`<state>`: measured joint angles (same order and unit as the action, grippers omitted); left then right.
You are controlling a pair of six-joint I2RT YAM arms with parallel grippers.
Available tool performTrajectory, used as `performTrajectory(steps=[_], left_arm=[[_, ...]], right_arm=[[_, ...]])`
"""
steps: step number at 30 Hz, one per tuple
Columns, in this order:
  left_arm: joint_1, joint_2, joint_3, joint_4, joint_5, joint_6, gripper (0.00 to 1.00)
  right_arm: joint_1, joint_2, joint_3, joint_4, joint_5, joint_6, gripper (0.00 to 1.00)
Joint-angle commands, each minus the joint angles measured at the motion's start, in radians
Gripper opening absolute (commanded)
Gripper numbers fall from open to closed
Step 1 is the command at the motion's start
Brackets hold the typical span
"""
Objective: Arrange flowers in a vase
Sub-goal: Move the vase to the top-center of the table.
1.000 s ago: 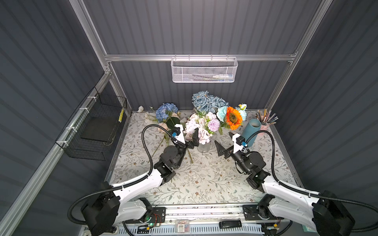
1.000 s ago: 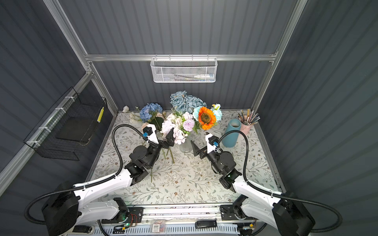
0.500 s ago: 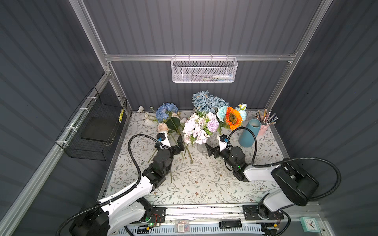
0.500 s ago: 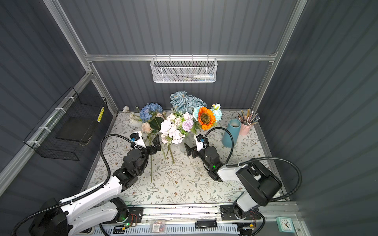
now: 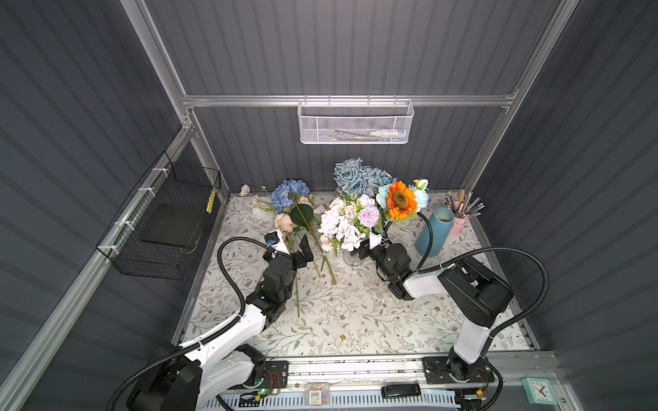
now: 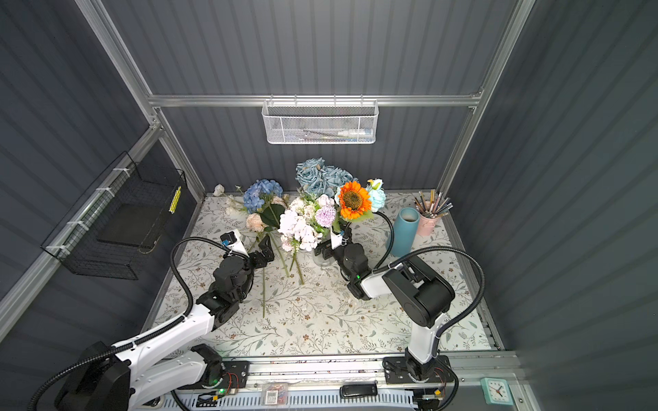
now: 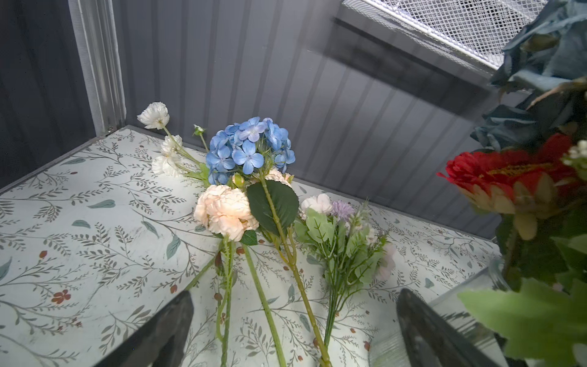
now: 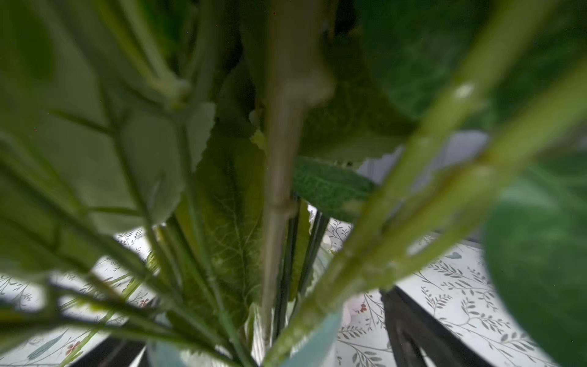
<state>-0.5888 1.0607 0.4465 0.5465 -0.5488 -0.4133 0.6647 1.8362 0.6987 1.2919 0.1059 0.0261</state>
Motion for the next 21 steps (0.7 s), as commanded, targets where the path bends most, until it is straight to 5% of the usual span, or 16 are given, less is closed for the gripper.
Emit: performTrajectory(steps=[1, 6, 14, 21], left_arm=[[0.007, -0.003, -0.009, 0.035, 0.016, -0.006, 1.00], [0.010, -0.021, -0.015, 0.036, 0.015, -0.001, 1.00], [0.014, -0.043, -0.028, 0.030, 0.003, -0.002, 1.00], [0.015, -0.040, -0.031, 0.029, -0.001, 0.001, 1.00]], right_arm=[[0.003, 0.033, 0.043, 0.027, 0.019, 0.004, 0.99], [0.001, 0.070, 0.082, 0.018, 0.027, 0.002, 0.94], [-0.014, 0.085, 0.059, 0.096, 0.045, -0.028, 0.59], [-0.064, 0.058, 0.026, 0.134, 0.094, -0.086, 0.50]])
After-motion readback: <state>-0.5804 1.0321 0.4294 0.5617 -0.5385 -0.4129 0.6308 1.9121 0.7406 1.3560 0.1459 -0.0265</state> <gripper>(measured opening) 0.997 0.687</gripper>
